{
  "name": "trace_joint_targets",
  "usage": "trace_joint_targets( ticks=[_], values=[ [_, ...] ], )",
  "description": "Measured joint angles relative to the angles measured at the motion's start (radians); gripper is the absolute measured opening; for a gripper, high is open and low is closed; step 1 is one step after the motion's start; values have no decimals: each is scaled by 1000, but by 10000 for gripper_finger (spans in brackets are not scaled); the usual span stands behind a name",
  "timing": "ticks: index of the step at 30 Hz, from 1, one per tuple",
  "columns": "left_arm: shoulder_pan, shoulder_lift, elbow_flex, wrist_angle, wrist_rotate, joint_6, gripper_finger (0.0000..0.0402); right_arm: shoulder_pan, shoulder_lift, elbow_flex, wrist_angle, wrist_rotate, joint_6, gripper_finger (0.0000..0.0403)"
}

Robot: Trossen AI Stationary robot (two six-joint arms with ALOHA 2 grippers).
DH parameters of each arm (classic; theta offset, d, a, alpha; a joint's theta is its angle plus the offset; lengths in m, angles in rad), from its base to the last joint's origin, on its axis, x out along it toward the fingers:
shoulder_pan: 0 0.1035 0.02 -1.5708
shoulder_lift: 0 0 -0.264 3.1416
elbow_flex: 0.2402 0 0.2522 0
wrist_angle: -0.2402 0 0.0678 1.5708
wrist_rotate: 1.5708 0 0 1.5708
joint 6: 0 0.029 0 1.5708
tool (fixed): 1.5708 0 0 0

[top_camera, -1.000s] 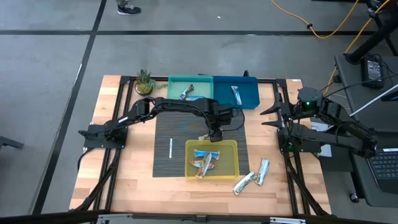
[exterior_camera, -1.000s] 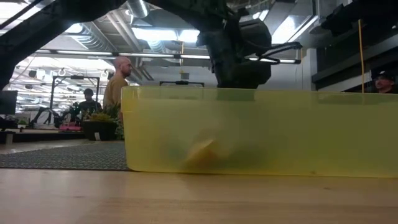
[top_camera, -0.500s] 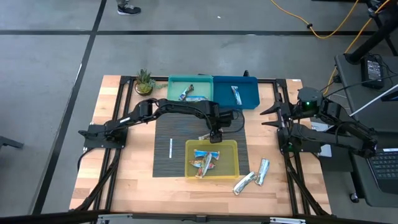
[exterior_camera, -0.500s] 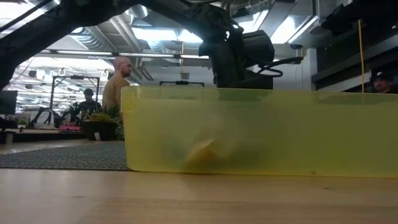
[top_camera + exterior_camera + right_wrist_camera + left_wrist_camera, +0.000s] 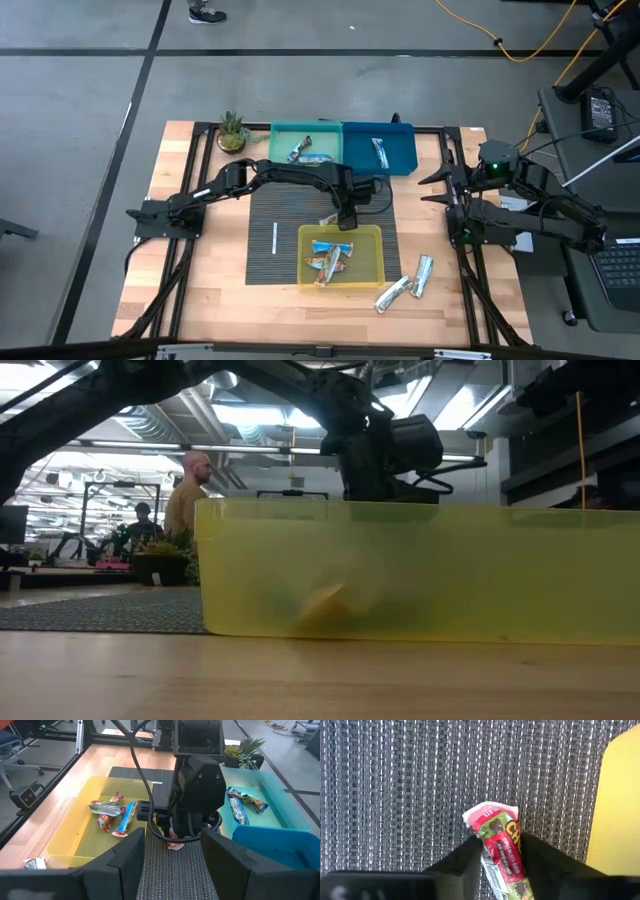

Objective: Pick and place Granola Bars by type
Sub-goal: Put the red granola bar into the yellow bin

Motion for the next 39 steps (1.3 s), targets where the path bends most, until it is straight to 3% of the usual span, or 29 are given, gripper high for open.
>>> trace_joint_targets(
  ticks=[9,17,28,39],
  values=[
    [0,-8,22,-41,5,-45,52,0,0,0,0,0,-1,196],
    [0,-16,284,-226,-36,-13,33,0,0,1,0,2,-4,196],
    [0,-227,247,-88,-64,-81,31,0,0,1,1,2,-8,196],
    [-38,-291,256,21,-50,-71,31,0,0,1,0,1,-27,196]
  ],
)
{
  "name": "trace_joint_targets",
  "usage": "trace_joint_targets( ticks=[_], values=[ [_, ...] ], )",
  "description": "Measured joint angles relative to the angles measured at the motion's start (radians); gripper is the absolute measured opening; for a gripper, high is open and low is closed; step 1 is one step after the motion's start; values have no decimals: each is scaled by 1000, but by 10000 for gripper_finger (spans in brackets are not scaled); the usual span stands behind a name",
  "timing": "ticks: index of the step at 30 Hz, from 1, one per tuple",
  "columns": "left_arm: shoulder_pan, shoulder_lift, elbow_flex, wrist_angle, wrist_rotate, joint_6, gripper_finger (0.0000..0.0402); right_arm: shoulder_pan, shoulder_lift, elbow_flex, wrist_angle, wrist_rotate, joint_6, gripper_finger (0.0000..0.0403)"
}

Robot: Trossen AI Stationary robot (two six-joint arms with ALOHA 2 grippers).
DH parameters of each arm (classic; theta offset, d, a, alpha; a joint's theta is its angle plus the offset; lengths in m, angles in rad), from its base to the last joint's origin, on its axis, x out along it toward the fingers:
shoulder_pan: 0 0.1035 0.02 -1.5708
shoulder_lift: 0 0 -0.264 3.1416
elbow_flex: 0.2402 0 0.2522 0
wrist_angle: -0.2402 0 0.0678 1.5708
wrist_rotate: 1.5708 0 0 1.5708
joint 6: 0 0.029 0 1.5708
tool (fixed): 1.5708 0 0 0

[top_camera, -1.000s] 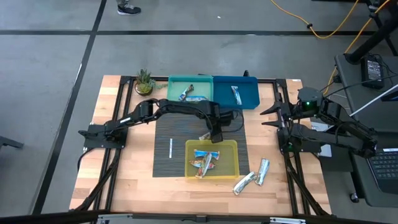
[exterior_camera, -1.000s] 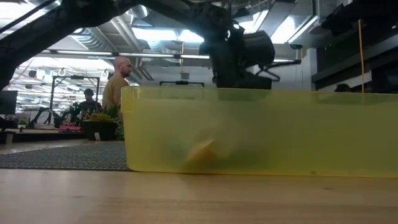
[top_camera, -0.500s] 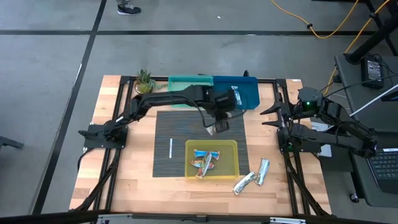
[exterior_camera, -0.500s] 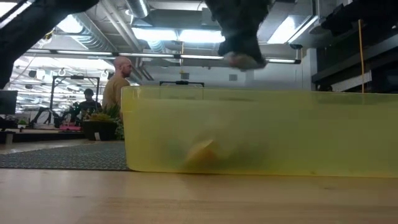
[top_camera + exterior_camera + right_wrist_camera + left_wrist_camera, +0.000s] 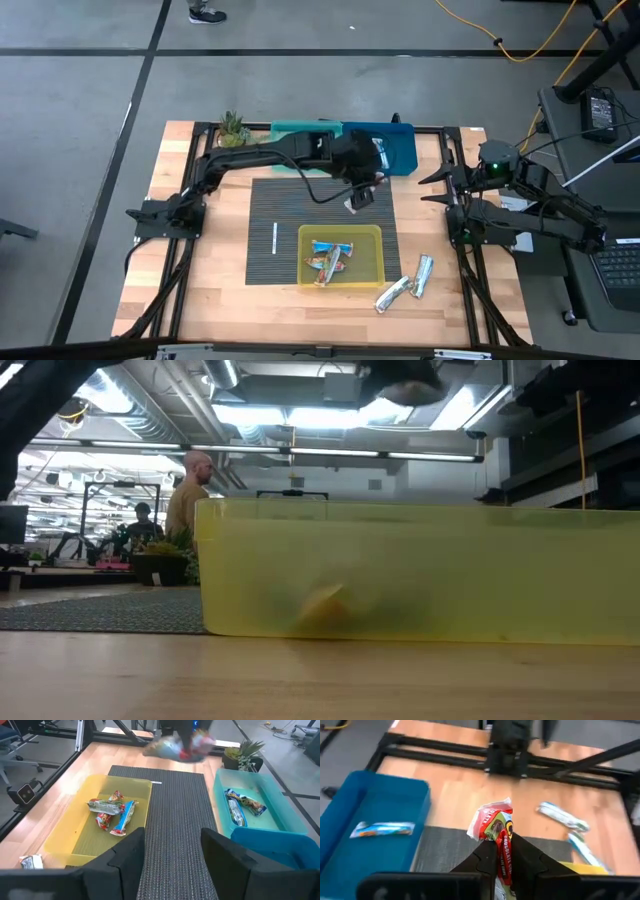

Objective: Pick and place Granola Bars by type
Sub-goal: Put the red granola bar into the yellow bin

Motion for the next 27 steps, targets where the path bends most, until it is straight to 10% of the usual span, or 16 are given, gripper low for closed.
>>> trace_joint_targets(
  ticks=[27],
  values=[
    [-258,-103,32,96,-12,-143,29,0,0,0,-1,-9,0,196]
  ],
)
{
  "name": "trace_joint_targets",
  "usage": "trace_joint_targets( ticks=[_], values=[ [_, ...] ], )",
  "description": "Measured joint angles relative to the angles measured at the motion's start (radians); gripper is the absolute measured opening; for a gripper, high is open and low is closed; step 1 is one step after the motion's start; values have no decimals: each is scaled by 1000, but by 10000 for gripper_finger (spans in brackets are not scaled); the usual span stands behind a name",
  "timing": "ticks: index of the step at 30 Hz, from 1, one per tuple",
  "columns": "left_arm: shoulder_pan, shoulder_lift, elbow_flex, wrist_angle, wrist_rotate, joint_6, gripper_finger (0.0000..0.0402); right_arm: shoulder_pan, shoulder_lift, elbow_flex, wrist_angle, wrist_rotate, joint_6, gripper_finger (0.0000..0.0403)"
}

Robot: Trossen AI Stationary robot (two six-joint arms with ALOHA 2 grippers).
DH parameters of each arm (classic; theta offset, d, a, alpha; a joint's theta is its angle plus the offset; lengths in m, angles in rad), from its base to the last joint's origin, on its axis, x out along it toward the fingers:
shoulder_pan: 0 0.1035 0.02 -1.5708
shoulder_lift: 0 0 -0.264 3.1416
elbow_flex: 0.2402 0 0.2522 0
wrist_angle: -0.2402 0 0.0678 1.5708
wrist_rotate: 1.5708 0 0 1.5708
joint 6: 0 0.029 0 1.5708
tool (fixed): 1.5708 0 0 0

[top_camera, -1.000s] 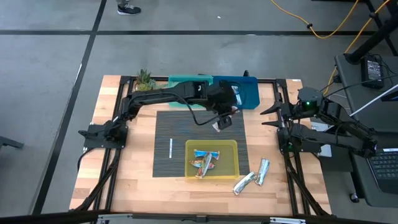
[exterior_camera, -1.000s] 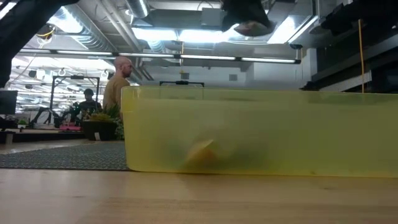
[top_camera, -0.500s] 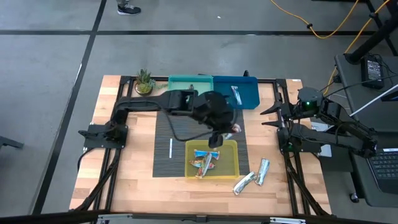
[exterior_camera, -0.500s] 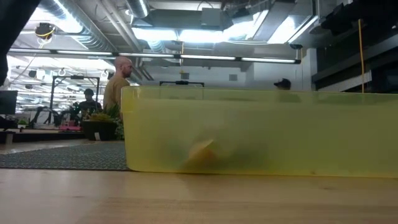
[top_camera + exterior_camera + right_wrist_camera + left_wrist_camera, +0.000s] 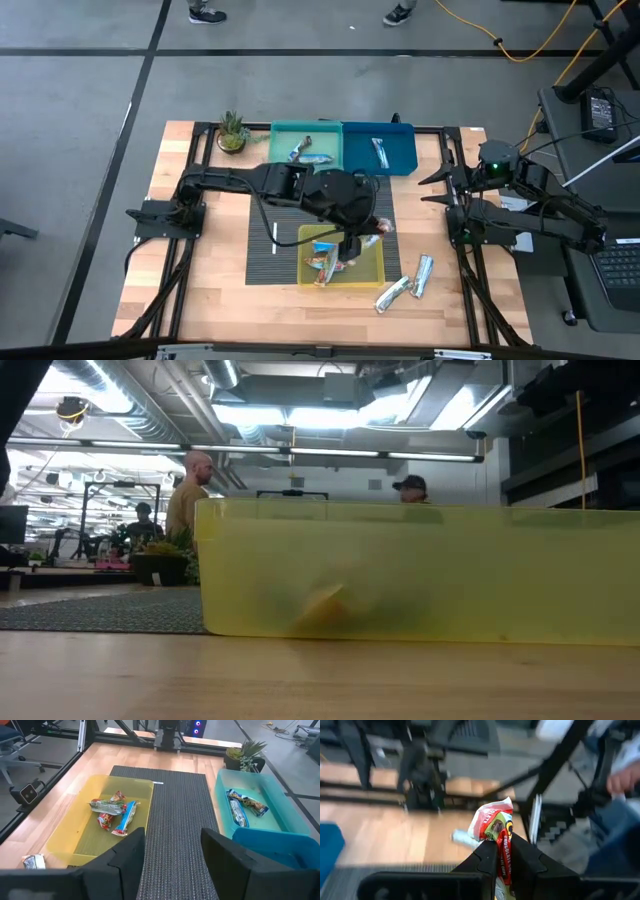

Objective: Pick and place Granola Bars by type
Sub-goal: Put the red granola bar into the yellow bin

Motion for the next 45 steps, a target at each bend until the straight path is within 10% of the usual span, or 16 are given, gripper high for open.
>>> trace_joint_targets(
  ticks=[18,38,45],
  values=[
    [2,99,-120,-1,-69,-47,29,0,0,0,-6,-5,1,196],
    [59,280,-143,28,245,21,29,1,0,0,-30,-20,-27,196],
    [74,299,-141,0,153,161,29,1,0,0,-35,-19,-29,196]
  ],
)
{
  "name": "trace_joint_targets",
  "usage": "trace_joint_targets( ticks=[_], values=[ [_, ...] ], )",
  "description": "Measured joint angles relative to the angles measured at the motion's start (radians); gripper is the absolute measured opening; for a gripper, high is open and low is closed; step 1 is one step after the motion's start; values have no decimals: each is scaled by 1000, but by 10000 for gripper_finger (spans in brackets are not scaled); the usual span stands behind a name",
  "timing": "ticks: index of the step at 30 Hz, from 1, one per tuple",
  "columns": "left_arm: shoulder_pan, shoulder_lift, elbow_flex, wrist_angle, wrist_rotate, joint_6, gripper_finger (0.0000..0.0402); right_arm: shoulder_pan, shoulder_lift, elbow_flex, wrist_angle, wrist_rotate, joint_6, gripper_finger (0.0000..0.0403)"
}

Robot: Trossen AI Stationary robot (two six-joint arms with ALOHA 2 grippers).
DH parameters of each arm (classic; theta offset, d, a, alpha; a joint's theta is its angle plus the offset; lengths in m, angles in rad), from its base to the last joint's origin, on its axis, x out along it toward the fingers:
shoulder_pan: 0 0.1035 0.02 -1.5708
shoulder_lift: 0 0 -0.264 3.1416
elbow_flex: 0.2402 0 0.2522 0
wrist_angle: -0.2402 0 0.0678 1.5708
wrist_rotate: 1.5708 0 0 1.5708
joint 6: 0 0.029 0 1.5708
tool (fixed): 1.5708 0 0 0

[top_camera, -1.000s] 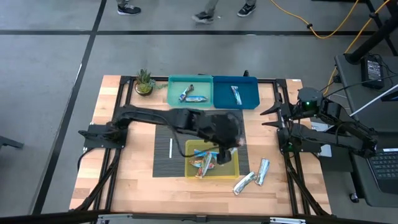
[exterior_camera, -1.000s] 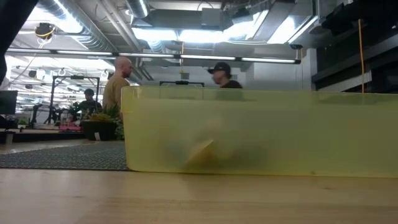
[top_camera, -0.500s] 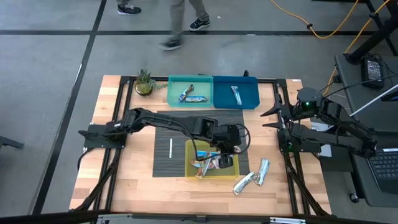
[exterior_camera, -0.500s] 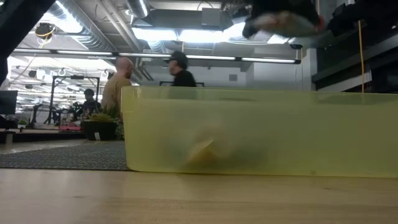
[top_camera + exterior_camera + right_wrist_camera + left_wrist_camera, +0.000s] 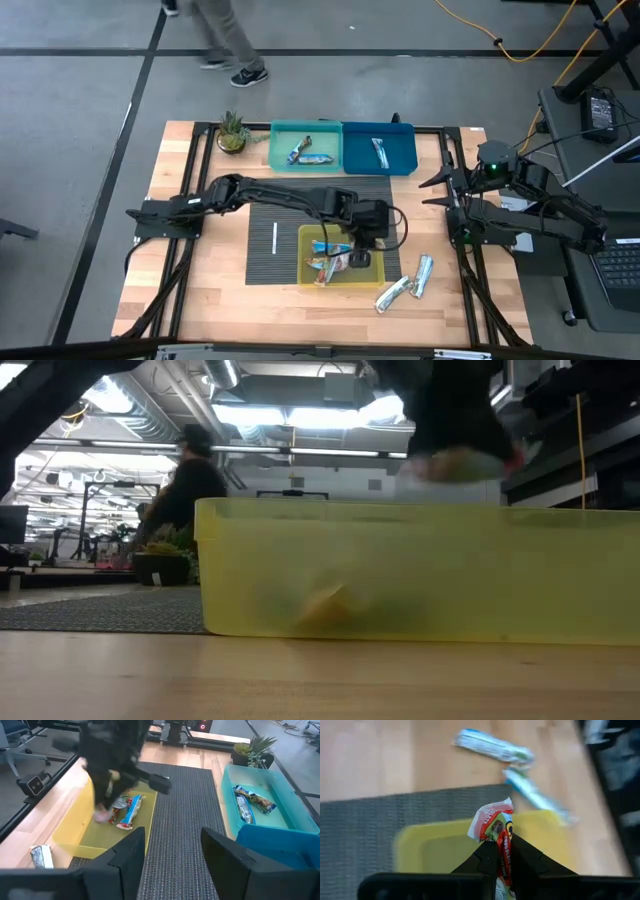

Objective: Pick and place Granola Bars by type
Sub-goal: Put the red granola bar into the yellow bin

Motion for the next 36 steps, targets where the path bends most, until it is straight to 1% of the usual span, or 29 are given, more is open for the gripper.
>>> trace_joint_targets(
  ticks=[2,6,12,17,27,31,36],
  values=[
    [3,20,0,-20,-49,41,29,0,0,0,0,0,0,196],
    [2,80,-3,-35,-86,98,29,1,0,0,-2,0,0,196],
    [-10,128,-3,-26,-75,104,29,1,0,0,-5,3,-1,196],
    [-15,140,-1,-27,-72,112,29,1,0,0,-5,3,-4,196],
    [-17,142,-1,-28,-30,112,30,1,0,0,-5,3,-5,196],
    [-22,142,-1,-28,-31,112,49,1,0,0,-6,3,-4,196],
    [-32,142,-1,-35,-76,112,96,1,0,0,-9,3,-4,196]
  ],
)
